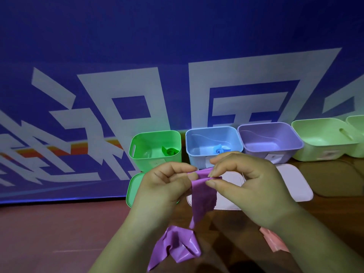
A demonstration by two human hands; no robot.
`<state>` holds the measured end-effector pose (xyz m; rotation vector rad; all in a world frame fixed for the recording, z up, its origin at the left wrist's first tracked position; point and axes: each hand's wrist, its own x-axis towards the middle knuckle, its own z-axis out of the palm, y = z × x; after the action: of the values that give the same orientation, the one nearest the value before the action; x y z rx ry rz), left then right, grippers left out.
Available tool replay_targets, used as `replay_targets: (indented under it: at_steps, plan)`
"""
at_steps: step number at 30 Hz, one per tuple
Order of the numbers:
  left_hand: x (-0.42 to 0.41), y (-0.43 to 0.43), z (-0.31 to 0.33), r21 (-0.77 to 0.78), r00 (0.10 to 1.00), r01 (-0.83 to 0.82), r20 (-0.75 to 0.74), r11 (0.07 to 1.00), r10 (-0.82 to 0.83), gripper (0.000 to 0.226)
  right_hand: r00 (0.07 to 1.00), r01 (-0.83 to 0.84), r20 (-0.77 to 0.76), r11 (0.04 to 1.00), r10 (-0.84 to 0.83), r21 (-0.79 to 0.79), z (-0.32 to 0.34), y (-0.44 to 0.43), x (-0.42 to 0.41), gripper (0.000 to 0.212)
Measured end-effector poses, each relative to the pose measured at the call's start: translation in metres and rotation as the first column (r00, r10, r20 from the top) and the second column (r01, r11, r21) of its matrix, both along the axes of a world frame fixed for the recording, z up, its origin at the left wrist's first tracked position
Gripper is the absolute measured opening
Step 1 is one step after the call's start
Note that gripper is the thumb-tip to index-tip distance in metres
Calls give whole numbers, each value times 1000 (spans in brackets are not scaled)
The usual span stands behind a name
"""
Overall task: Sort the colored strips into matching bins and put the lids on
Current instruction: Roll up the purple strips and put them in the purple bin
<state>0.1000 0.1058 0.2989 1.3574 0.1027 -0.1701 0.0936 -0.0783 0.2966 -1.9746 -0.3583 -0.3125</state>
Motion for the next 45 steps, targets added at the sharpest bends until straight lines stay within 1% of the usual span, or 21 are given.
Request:
replay_targets:
  at_steps: [4, 7, 9, 14, 17, 21, 23, 25, 29, 31, 33, 34, 36, 38, 40, 42, 45]
  plan:
    - [1, 0, -1, 5, 1000, 0, 12, 1000, 0, 13, 1000, 11, -6, 1000, -12, -15, 0, 2, 4, 21]
    - [2, 1, -2, -20, 1000, 12, 6, 1000, -12, 18, 1000, 14, 18, 1000, -14, -5, -3, 4, 7, 24]
    - [2, 3, -3, -22, 1000, 17, 2, 1000, -17, 16, 1000, 15, 22, 1000, -15, -21, -5, 5, 9, 24]
    - [4, 11, -7, 76, 999, 23, 40, 997, -26, 15, 999, 18, 34, 999, -16, -44, -7, 12, 13, 23]
    - [4, 19, -10, 97, 998, 38, 50, 995, -43, 19, 999, 37, 12, 997, -36, -65, -9, 17, 14, 20]
    - [2, 29, -15, 124, 990, 82, 100, 989, -95, 20, 998, 55, -20, 995, -56, -85, -10, 24, 16, 22]
    - [2, 32, -18, 138, 989, 52, 131, 989, -70, 25, 998, 34, -45, 994, -39, -103, -13, 28, 18, 24]
    - [3, 35, -21, 152, 987, 3, 157, 988, -27, 22, 997, 14, -77, 994, -22, -106, -16, 35, 19, 24]
    - [6, 48, -26, 190, 985, -37, 172, 981, 4, 15, 993, -15, -118, 999, 11, -37, -25, 49, 24, 28]
    - [7, 57, -31, 178, 989, -42, 144, 983, 17, 15, 988, -52, -139, 997, 60, 61, -30, 55, 26, 27]
    - [9, 68, -39, 192, 992, -56, 120, 980, 33, 14, 986, -21, -159, 990, 43, 140, -39, 60, 30, 24]
    - [10, 74, -44, 217, 993, -63, 116, 974, 39, 13, 980, 21, -198, 986, 13, 168, -45, 61, 33, 24]
    - [14, 90, -59, 259, 993, -90, 102, 962, 65, 13, 946, 100, -323, 978, -36, 185, -65, 61, 39, 21]
    - [17, 107, -75, 296, 993, -112, 71, 949, 95, 12, 888, 129, -451, 990, -93, 50, -99, 56, 44, 17]
    - [19, 122, -92, 333, 994, -110, 32, 937, 106, 11, 812, 103, -567, 990, -137, -92, -142, 52, 41, 16]
    - [22, 136, -108, 367, 993, -108, 0, 924, 116, 12, 734, 45, -662, 983, -152, -176, -184, 52, 30, 16]
    - [25, 155, -128, 389, 989, -114, -42, 914, 141, 16, 650, -11, -734, 963, -199, -270, -228, 61, 9, 17]
